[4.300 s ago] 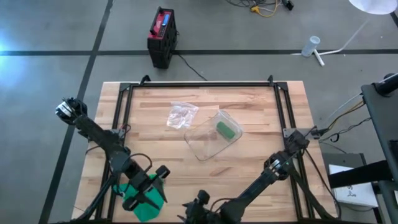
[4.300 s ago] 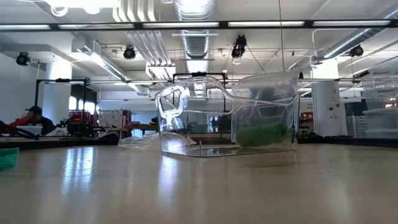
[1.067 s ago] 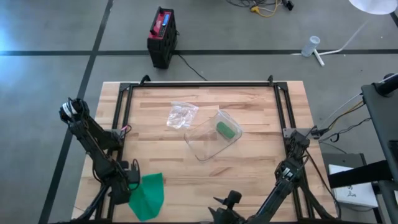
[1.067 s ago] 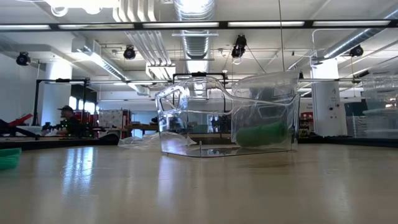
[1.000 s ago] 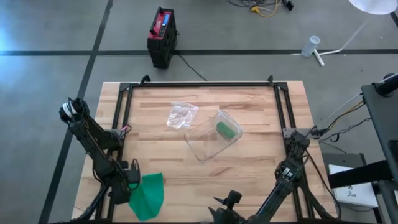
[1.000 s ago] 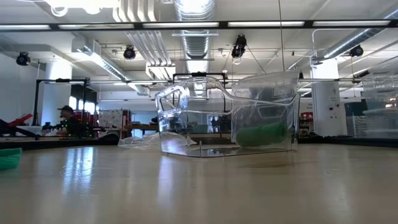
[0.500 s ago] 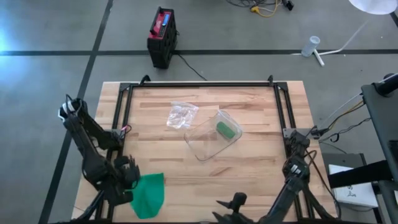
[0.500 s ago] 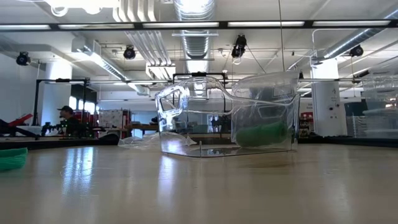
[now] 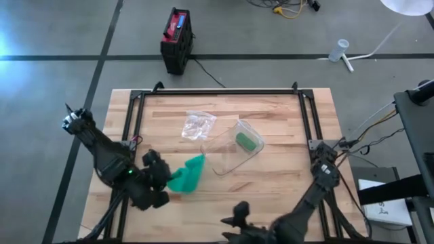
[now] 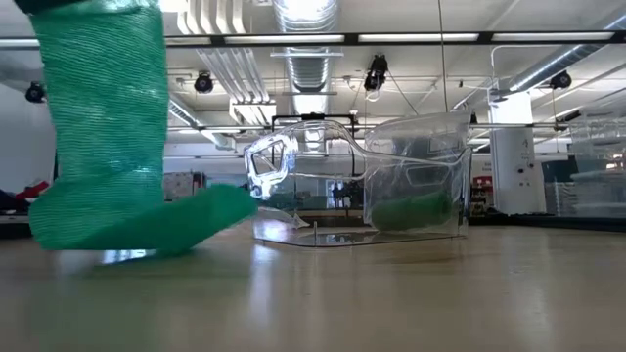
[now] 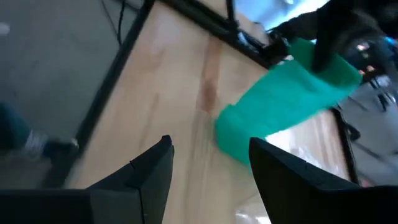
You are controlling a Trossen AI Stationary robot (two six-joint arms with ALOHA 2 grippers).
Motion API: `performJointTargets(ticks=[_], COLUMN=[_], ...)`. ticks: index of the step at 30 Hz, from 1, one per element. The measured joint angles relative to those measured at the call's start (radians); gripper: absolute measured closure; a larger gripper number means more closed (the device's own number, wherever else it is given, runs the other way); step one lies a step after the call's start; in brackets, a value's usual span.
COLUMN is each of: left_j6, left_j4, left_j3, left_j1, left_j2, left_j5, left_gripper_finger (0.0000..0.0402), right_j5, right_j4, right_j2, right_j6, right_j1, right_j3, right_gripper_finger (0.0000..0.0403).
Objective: Roll bandage
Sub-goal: Roll the dark green bandage
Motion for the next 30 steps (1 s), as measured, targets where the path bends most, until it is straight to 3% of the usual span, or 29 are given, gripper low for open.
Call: performJointTargets(ticks=[7, 10, 13, 18, 21, 25, 30], left_j6=[0.207, 0.256, 0.266, 0.257, 0.255, 0.314, 0.389], left_j4=[-0.040, -0.097, -0.150, -0.236, -0.266, -0.269, -0.221], left_j3=[-0.012, -0.012, 0.011, 0.078, 0.107, 0.114, 0.112], left_j1=[0.136, 0.182, 0.215, 0.228, 0.228, 0.228, 0.228], left_j2=[0.011, -0.010, -0.032, -0.049, -0.049, -0.049, -0.031], left_j5=[0.040, 0.011, -0.001, 0.059, 0.068, 0.054, 0.035], left_gripper_finger=[0.0391, 0.0392, 0.0392, 0.0392, 0.0392, 0.0392, 0.0392], right_j5=[-0.035, -0.160, -0.319, -0.378, -0.478, -0.724, -0.757], right_j4=[-0.046, 0.040, 0.167, 0.423, 0.613, 0.904, 1.172], right_j2=[-0.009, -0.029, -0.071, -0.187, -0.282, -0.391, -0.458], right_j6=[-0.181, -0.288, -0.385, -0.562, -0.636, -0.620, -0.544], right_j1=[-0.148, -0.236, -0.337, -0.468, -0.529, -0.591, -0.628], right_j3=[-0.031, -0.095, -0.194, -0.365, -0.461, -0.616, -0.787], right_gripper_finger=[0.0199, 0.0199, 0.0199, 0.0199, 0.0199, 0.0199, 0.0199])
